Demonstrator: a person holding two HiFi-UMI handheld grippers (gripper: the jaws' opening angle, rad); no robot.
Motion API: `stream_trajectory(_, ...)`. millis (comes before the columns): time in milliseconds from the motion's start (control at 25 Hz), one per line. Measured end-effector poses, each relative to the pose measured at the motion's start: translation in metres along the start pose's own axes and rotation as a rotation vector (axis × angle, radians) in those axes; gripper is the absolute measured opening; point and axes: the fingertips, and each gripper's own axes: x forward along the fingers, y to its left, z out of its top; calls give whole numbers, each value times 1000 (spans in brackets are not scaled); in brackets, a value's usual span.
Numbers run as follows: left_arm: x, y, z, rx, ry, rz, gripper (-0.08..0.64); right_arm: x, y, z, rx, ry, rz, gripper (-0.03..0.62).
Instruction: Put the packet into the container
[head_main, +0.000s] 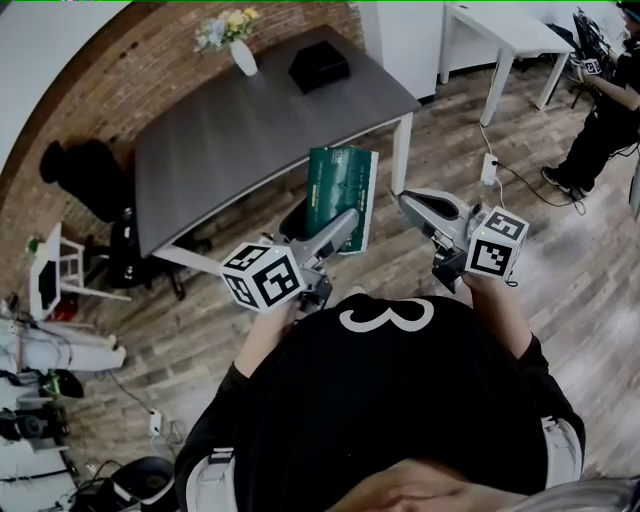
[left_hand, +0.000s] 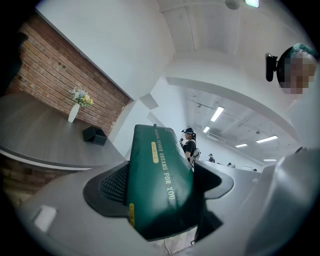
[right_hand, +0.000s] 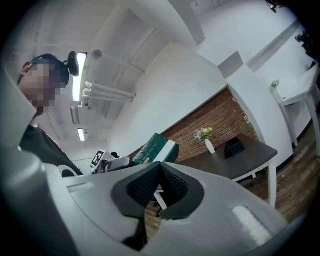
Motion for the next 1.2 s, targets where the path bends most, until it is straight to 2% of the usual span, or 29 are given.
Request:
stream_trajectory(200, 5, 8, 0, -11, 7, 3, 425, 1, -6, -4, 18, -7, 1, 2)
stream_trajectory(560, 71, 37, 14, -43, 35, 3, 425, 6, -77, 18, 72, 2, -32, 2)
stream_trajectory(1200, 190, 170, 70, -113, 116, -10, 423, 100, -228, 56, 189, 28, -118, 2)
